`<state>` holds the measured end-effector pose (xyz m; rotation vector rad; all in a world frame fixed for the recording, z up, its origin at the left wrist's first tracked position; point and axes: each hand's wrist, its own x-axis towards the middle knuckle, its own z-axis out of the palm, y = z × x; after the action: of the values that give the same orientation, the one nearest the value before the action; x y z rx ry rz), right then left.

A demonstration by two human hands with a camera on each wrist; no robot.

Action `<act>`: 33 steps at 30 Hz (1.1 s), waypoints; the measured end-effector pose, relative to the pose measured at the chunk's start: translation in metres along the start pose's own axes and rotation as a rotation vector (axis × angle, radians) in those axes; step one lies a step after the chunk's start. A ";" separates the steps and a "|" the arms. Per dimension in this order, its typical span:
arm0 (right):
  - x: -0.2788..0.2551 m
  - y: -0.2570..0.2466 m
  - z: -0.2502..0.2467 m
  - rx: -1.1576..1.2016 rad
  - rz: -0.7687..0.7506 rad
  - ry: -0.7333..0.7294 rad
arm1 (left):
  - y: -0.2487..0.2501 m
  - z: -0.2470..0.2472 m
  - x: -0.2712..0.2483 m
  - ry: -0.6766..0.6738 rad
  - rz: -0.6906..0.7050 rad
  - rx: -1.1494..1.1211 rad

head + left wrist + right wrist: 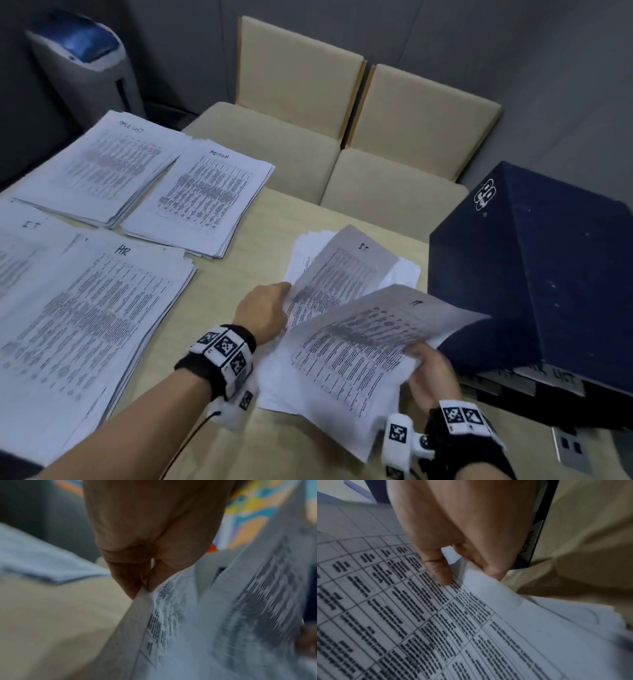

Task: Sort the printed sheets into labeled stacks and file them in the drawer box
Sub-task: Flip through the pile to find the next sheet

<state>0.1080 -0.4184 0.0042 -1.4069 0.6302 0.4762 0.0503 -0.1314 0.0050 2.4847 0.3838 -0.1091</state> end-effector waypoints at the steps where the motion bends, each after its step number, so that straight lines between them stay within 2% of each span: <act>1: 0.000 -0.001 0.003 -0.005 -0.003 -0.013 | -0.002 0.000 -0.004 -0.026 0.007 -0.144; 4: 0.005 -0.004 0.009 -0.058 -0.053 -0.007 | -0.006 0.004 -0.014 -0.152 0.086 -0.463; 7: 0.009 0.000 0.011 -0.065 -0.079 0.027 | -0.006 0.007 -0.018 -0.238 0.109 -0.547; 9: 0.010 0.005 0.009 -0.045 -0.100 0.072 | -0.009 0.015 -0.013 -0.165 -0.003 -0.452; 12: 0.013 0.017 0.006 -0.055 -0.123 0.145 | -0.012 0.026 -0.003 0.050 -0.296 -0.120; 13: 0.016 0.022 0.004 -0.048 -0.141 0.142 | -0.012 0.028 0.000 0.049 -0.369 -0.051; 15: 0.018 0.025 0.004 -0.037 -0.164 0.112 | -0.012 0.033 0.004 -0.001 -0.429 -0.032; 18: 0.012 0.019 0.003 -0.021 -0.134 0.053 | -0.012 0.034 0.007 0.040 -0.382 0.043; 21: 0.015 0.012 -0.001 -0.048 -0.124 0.024 | -0.007 0.023 0.008 0.012 -0.273 0.255; 25: 0.025 0.008 0.000 0.009 -0.098 0.019 | 0.001 0.003 0.002 0.110 -0.025 0.329; 27: 0.026 0.009 0.002 0.047 -0.062 -0.025 | -0.001 0.001 -0.002 0.124 0.106 0.215; 29: 0.025 0.009 0.005 0.078 -0.026 -0.039 | -0.007 0.005 -0.005 0.091 0.173 -0.030; 33: 0.026 0.007 0.011 0.112 -0.050 -0.091 | -0.014 0.011 -0.015 -0.029 0.094 -0.531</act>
<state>0.1241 -0.4086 -0.0174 -1.2849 0.5394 0.4557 0.0324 -0.1309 -0.0090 1.9698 0.2428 -0.0021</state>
